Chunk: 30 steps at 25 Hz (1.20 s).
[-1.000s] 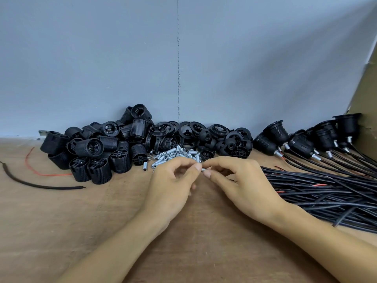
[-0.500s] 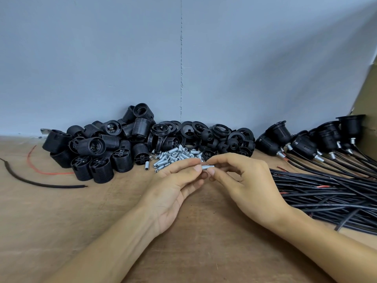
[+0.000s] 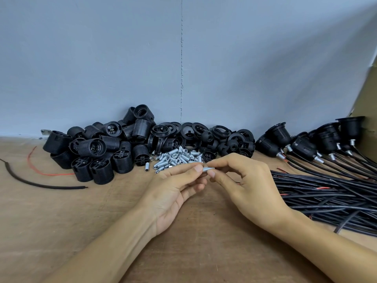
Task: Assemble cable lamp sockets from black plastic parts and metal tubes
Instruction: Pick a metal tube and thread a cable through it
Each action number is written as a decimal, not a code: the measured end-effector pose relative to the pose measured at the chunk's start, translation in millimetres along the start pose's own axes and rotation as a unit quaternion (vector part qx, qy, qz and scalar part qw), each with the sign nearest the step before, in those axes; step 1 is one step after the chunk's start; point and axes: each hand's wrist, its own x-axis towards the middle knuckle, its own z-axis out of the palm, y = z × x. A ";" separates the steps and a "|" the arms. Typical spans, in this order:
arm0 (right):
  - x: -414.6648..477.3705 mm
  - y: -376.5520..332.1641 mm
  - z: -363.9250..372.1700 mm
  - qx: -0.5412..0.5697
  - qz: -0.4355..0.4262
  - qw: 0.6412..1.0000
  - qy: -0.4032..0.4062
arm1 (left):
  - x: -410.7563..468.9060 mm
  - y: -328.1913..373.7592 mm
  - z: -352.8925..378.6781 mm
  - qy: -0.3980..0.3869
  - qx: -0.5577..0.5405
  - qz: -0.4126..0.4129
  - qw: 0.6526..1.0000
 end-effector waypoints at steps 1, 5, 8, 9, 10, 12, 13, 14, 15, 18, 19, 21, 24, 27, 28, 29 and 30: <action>-0.1 0.3 0.0 -0.004 -0.004 1.000 0.003 | -0.2 0.0 0.3 0.001 0.008 0.003 1.000; -0.6 -0.2 0.7 -0.008 -0.026 1.000 0.004 | -0.5 -0.2 0.4 -0.008 0.016 0.004 1.000; -0.5 -0.5 0.4 0.004 -0.026 1.000 0.006 | -0.3 -0.4 0.0 -0.019 0.011 -0.004 1.000; -0.6 -0.5 0.4 0.002 -0.026 1.000 0.010 | -0.1 -0.2 -0.2 -0.021 0.012 -0.007 1.000; -0.5 -0.4 0.7 -0.001 -0.028 1.000 0.012 | 0.1 -0.1 -0.5 -0.022 0.013 -0.008 1.000; -0.7 -0.1 1.5 -0.010 -0.033 0.999 0.010 | 1.2 -0.5 -1.7 -0.020 0.016 -0.006 1.000; -0.8 0.1 1.6 -0.014 -0.038 0.999 0.005 | 1.8 -0.8 -2.3 -0.017 0.016 -0.004 1.000; -0.6 0.3 1.5 -0.017 -0.043 0.999 -0.003 | 2.3 -1.2 -2.5 -0.013 0.015 -0.003 1.000; -0.4 0.5 1.1 -0.016 -0.046 0.999 -0.010 | 2.6 -1.7 -2.9 -0.009 0.013 -0.001 1.000; 0.3 0.8 -0.1 -0.009 -0.047 0.999 -0.023 | 3.0 -2.7 -3.7 -0.003 0.013 0.005 1.000; 0.6 1.0 -0.2 -0.010 -0.049 0.998 -0.026 | 3.2 -3.1 -4.0 -0.003 0.014 0.006 1.000; 1.1 1.1 0.2 -0.013 -0.051 0.998 -0.028 | 3.0 -3.9 -4.0 -0.004 0.016 0.006 1.000; 1.3 -1.8 0.4 -0.017 -0.038 0.999 -0.017 | 2.7 -4.2 -3.9 -0.005 0.017 0.012 1.000; -0.4 -4.7 1.2 -0.013 -0.006 1.000 -0.010 | 3.6 -3.8 -5.3 -0.006 0.011 0.014 1.000; -1.0 -5.5 1.9 -0.014 0.012 1.000 -0.012 | 3.5 -3.6 -5.4 -0.009 0.010 0.014 1.000; -1.2 -5.2 2.5 -0.018 0.032 0.999 -0.015 | 3.2 -3.7 -5.2 -0.014 0.010 0.016 1.000; -1.1 -4.0 2.8 -0.023 0.054 0.998 -0.023 | 2.7 -3.9 -4.8 -0.018 0.011 0.017 1.000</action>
